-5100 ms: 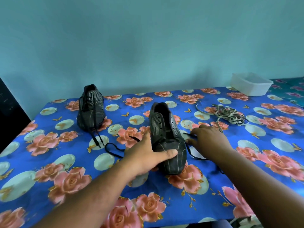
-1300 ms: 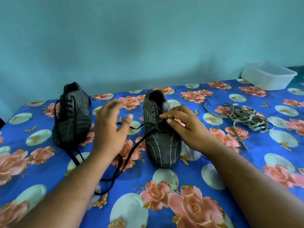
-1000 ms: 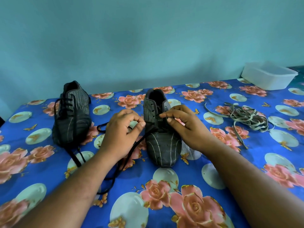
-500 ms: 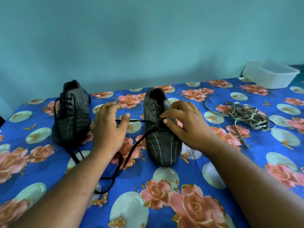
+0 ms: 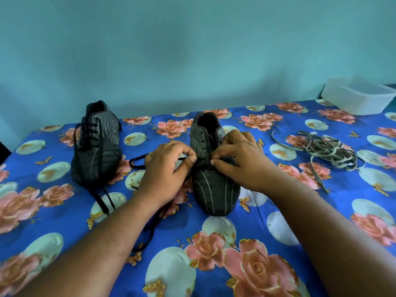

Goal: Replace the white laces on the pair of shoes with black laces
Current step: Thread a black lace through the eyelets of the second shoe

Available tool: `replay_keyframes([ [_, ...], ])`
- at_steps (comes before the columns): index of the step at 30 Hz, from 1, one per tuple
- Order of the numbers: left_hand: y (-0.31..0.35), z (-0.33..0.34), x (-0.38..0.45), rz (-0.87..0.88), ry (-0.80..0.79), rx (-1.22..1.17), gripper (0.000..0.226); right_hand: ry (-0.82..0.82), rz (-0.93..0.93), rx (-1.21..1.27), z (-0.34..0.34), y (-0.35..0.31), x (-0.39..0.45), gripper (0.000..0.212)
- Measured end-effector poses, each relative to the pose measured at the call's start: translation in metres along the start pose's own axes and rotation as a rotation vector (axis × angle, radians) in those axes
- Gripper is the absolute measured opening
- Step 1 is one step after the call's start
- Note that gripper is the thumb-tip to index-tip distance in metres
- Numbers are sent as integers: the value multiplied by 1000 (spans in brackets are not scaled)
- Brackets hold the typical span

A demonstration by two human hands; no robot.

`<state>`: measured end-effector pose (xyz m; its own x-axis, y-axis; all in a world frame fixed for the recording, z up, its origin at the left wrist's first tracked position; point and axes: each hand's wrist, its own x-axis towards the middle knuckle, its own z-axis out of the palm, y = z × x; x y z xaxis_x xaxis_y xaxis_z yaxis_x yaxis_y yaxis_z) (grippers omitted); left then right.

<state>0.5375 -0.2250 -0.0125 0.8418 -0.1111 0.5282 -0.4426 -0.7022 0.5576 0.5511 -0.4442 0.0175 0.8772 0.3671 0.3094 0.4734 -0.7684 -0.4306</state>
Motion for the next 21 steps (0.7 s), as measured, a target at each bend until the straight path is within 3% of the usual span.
replay_keyframes([
  [5,0,3,-3,-114,-75,-199,12,66,44,209,15,-2,2,3],
  [10,6,0,-1,-148,-42,-250,7,74,66,367,16,-2,2,26],
  [13,8,-3,0,-180,-33,-253,7,68,50,358,20,1,1,21],
  [18,-11,-14,2,-124,18,12,15,142,22,329,21,6,-3,9],
  [21,-18,-21,3,-74,55,209,23,180,-12,311,16,9,-6,17],
])
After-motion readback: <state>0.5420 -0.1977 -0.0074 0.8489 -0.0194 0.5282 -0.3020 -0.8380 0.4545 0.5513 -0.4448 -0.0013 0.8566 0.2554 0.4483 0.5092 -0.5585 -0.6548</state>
